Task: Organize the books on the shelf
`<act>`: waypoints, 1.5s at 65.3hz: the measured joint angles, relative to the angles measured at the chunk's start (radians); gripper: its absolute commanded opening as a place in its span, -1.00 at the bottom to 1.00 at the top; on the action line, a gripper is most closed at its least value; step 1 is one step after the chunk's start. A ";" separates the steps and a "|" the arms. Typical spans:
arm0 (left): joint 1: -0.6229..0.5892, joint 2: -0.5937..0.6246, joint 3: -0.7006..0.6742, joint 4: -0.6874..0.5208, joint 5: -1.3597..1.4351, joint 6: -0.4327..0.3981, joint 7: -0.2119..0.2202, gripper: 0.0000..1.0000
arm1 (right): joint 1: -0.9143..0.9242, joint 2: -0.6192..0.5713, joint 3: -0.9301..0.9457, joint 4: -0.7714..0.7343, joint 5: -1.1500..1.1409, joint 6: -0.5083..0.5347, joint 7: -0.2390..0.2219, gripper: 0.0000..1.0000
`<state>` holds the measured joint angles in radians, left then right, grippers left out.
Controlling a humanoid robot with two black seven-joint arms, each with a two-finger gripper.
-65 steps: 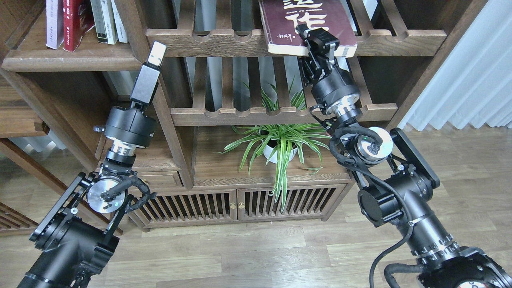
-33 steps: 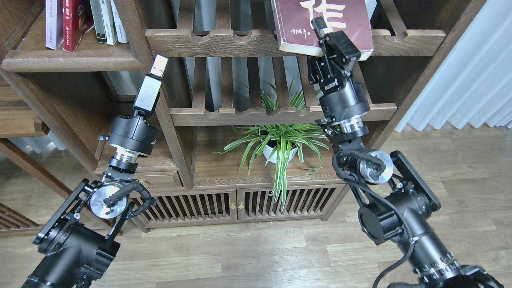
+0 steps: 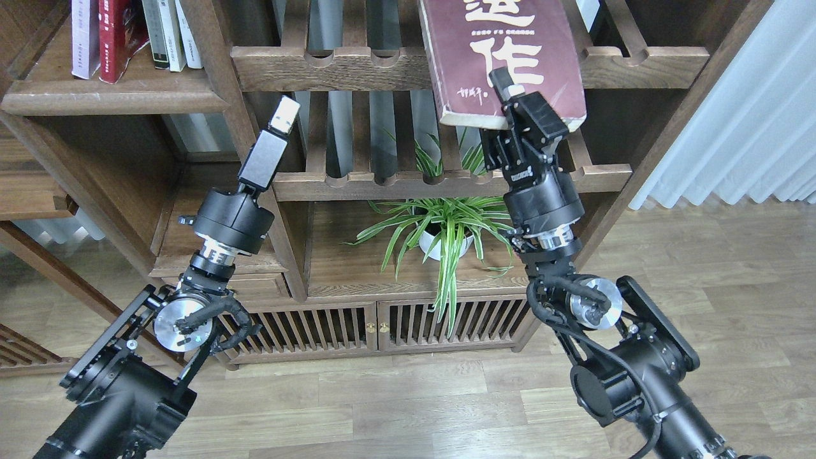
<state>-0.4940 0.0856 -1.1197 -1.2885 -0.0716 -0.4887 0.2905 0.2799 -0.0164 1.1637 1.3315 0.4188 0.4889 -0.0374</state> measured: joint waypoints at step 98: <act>-0.190 0.172 0.044 0.004 -0.402 0.132 0.198 0.43 | 0.023 0.016 -0.152 0.027 -0.005 0.000 0.001 -0.96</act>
<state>-0.6843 0.2574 -1.0755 -1.2847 -0.4732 -0.3569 0.4887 0.3032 0.0000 1.0116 1.3581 0.4139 0.4888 -0.0366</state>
